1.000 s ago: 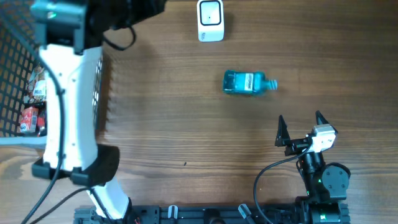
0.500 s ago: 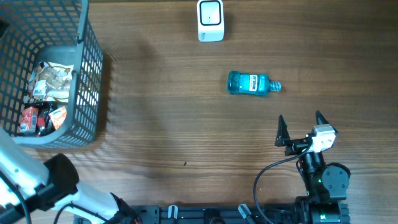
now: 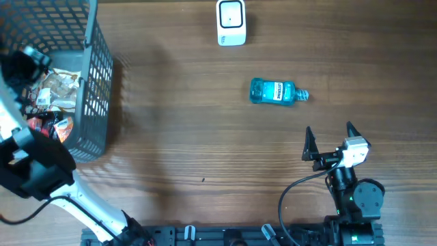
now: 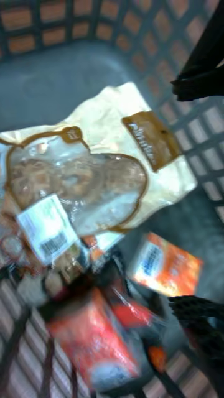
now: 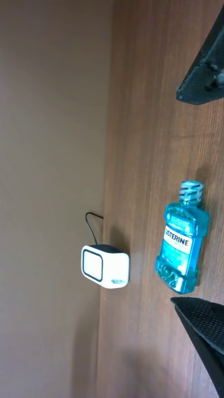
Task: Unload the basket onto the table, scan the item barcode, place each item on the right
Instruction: 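Return the left gripper into the basket and grasp the snack bag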
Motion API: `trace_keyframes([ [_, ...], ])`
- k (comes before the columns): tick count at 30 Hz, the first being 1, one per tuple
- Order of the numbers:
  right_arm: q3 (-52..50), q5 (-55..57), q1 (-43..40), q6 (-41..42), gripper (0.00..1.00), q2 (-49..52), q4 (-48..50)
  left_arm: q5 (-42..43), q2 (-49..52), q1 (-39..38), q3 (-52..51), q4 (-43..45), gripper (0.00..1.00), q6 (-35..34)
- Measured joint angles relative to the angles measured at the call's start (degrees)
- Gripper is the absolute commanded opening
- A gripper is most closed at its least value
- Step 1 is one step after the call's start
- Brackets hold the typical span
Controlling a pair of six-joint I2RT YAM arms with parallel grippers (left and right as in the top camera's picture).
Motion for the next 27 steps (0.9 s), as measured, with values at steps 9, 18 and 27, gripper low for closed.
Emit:
trace_keyframes([
  [9,0.00,0.02,0.00,0.00,1.00,0.00,0.00,-0.52,0.39,-7.06,-21.62,24.68,1.00,-4.33],
  [18,0.00,0.00,0.00,0.02,1.00,0.00,0.00,-2.64,0.39,-6.73,-27.06,30.08,0.86,-11.54],
  [27,0.00,0.02,0.00,0.00,1.00,0.00,0.00,-3.08,-1.25,-6.67,-26.77,29.42,0.04,-12.81],
])
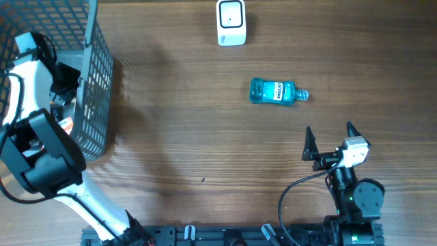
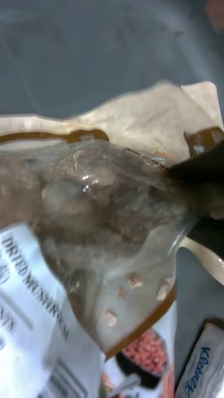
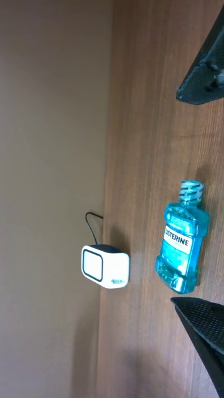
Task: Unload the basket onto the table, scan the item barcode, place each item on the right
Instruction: 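Return the left gripper into the basket and grasp the snack bag, then carry the snack bag to the scanner and drop it beside the bottle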
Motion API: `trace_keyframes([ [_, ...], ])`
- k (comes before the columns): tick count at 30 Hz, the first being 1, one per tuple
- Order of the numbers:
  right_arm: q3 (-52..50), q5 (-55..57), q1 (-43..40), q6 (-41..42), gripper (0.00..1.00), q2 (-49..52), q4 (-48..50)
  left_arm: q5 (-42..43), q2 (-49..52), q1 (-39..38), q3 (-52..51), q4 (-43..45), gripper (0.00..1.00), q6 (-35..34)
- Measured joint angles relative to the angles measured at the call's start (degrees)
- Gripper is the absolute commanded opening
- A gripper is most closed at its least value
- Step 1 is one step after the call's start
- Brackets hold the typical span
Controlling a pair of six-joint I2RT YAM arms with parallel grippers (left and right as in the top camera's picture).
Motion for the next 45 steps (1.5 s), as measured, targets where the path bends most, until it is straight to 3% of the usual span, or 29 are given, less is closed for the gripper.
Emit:
trace_keyframes([
  [8,0.00,-0.02,0.00,0.00,1.00,0.00,0.00,4.68,-6.75,0.33,-0.98,0.31,0.04,-0.13],
  [17,0.00,0.00,0.00,0.00,1.00,0.00,0.00,14.45,-37.51,0.00,-1.29,7.21,0.04,-0.13],
  [20,0.00,-0.02,0.00,0.00,1.00,0.00,0.00,19.06,-46.60,-4.22,-1.29,7.52,0.04,-0.15],
  [23,0.00,-0.02,0.00,0.00,1.00,0.00,0.00,23.12,-51.30,-17.11,-1.29,7.30,0.04,-0.15],
  [26,0.00,-0.02,0.00,0.00,1.00,0.00,0.00,22.27,-49.11,-27.96,-1.29,5.29,0.04,-0.15],
  [30,0.00,-0.02,0.00,0.00,1.00,0.00,0.00,15.98,-35.41,-42.62,-1.97,-3.06,0.04,-0.15],
  [34,0.00,0.00,0.00,0.00,1.00,0.00,0.00,12.76,-19.45,-48.48,-2.60,-2.82,0.04,-0.15],
  [37,0.00,0.00,0.00,0.00,1.00,0.00,0.00,12.11,-13.49,-50.18,-2.80,-0.57,0.05,-0.17],
  [39,0.00,-0.02,0.00,0.00,1.00,0.00,0.00,12.02,-9.27,-51.10,-2.80,1.25,0.13,-0.74],
  [40,0.00,-0.02,0.00,0.00,1.00,0.00,0.00,12.07,-6.21,-52.13,-2.80,3.28,0.26,-1.22],
  [42,0.00,-0.02,0.00,0.02,1.00,0.00,-0.02,12.09,-4.24,-53.81,-2.82,4.83,0.34,-1.57],
  [44,0.00,-0.02,0.00,0.00,1.00,0.00,0.00,12.09,-4.00,-55.43,-2.82,5.86,0.83,-1.81],
  [45,0.00,-0.02,0.00,0.00,1.00,0.00,0.00,12.09,-4.00,-56.19,-2.82,6.51,0.95,-1.81],
])
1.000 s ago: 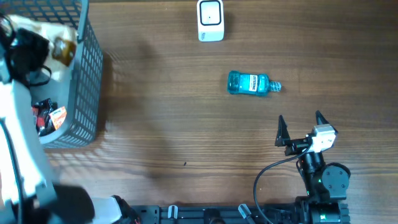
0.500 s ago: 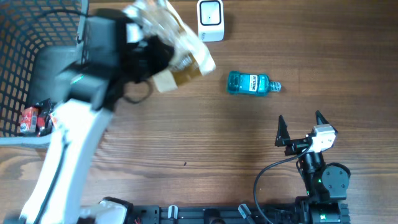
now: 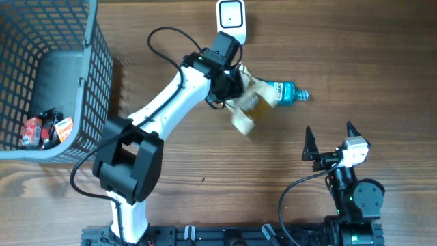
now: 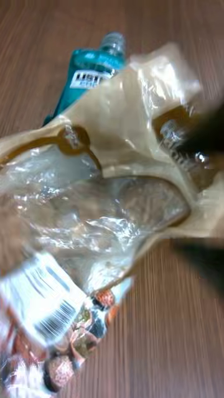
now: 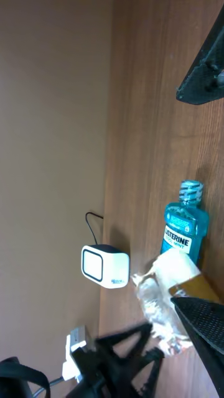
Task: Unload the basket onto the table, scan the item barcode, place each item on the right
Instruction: 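Carry the snack bag to the scanner and drop it beside the bottle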
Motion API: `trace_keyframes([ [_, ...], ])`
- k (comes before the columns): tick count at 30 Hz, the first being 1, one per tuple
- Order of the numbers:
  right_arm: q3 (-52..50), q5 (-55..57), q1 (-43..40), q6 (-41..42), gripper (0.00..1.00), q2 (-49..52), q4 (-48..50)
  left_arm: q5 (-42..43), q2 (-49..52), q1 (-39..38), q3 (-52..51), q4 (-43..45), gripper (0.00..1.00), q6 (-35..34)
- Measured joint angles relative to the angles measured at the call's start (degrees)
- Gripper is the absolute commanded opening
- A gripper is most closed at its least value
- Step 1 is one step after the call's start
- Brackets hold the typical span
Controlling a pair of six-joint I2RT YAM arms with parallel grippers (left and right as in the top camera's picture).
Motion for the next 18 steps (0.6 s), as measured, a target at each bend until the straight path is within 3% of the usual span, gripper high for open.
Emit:
trace_keyframes([
  [1,0.00,0.00,0.00,0.00,1.00,0.00,0.00,-0.02,0.00,-0.46,0.00,0.24,1.00,-0.07],
  [7,0.00,0.02,0.00,0.00,1.00,0.00,0.00,0.02,-0.26,0.17,2.34,-3.10,1.00,3.78],
  [12,0.00,0.00,0.00,0.00,1.00,0.00,0.00,-0.94,-8.52,4.92,17.86,-14.05,1.00,10.58],
  [18,0.00,0.02,0.00,0.00,1.00,0.00,0.00,-20.68,-27.19,20.17,25.68,-23.34,1.00,12.74],
])
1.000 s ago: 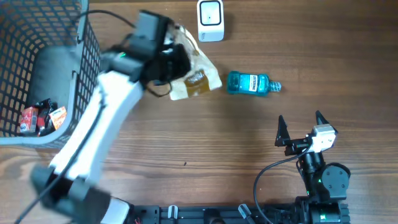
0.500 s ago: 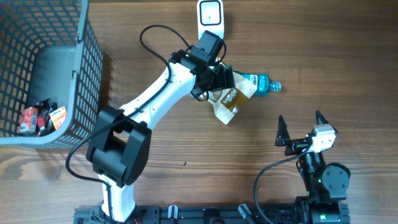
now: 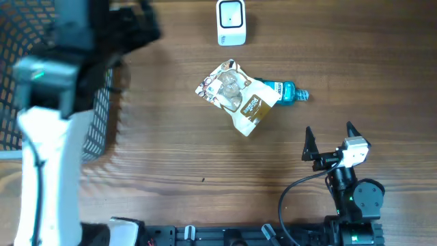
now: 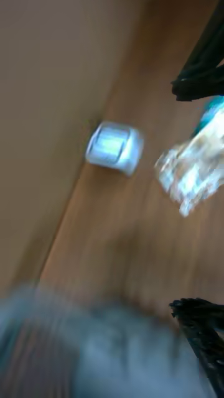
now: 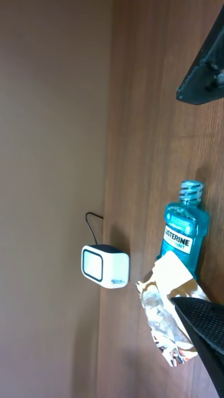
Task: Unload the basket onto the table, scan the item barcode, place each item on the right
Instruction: 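Carry the snack bag to the scanner and drop it beside the bottle, then reach the left gripper into the basket and grasp the Kleenex pack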
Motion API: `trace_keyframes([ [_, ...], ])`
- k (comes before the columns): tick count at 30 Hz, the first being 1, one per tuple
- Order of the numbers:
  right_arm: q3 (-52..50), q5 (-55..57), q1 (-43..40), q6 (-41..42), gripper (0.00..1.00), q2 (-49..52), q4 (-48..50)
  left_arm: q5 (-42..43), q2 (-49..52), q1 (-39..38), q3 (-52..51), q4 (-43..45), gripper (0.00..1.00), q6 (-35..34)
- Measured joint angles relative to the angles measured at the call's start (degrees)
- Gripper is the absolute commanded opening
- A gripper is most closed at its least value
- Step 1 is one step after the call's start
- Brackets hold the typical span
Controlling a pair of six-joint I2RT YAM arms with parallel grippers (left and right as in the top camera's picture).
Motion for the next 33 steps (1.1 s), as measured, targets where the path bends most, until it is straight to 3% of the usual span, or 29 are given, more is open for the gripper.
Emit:
trace_keyframes([
  [6,0.00,0.00,0.00,0.00,1.00,0.00,0.00,-7.21,-2.38,26.21,0.00,-8.04,1.00,0.17],
  [11,0.00,0.00,0.00,0.00,1.00,0.00,0.00,-7.82,5.73,37.05,0.00,-10.71,1.00,0.20],
  [22,0.00,0.00,0.00,0.00,1.00,0.00,0.00,-1.60,28.22,38.12,-1.27,-19.63,1.00,3.61],
  [29,0.00,-0.02,0.00,0.00,1.00,0.00,0.00,-0.70,29.18,38.14,-16.41,-10.97,0.98,3.63],
  [33,0.00,0.00,0.00,0.00,1.00,0.00,0.00,-0.46,29.20,38.12,-24.46,-4.70,0.84,3.96],
])
